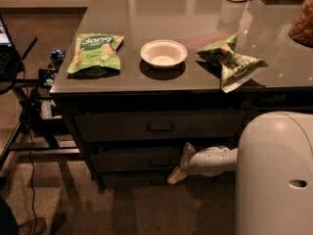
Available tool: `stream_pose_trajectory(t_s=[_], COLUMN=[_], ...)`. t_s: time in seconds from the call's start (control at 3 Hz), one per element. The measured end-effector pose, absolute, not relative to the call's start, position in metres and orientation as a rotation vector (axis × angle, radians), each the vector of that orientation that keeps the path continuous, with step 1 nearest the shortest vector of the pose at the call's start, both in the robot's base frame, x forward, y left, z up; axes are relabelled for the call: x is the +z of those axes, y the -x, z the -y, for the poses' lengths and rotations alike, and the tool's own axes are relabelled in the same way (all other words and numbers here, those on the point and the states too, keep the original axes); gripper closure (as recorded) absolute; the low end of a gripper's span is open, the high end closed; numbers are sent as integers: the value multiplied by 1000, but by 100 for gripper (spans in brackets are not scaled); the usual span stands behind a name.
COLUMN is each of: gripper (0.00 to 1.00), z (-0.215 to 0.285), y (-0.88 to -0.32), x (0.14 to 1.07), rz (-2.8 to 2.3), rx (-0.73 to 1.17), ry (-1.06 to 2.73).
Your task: Open middle drawer
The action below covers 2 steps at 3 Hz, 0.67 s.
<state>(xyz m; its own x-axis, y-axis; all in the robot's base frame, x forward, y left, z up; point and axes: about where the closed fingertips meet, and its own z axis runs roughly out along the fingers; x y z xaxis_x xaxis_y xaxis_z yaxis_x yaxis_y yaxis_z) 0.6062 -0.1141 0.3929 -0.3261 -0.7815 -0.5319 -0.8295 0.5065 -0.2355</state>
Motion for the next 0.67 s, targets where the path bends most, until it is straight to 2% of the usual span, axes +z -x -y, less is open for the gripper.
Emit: stream_pose_trajectory(t_s=[0.67], gripper=[0], z=[131], y=[-614], x=[393], rz=[-2140], rx=[55], ry=[1308])
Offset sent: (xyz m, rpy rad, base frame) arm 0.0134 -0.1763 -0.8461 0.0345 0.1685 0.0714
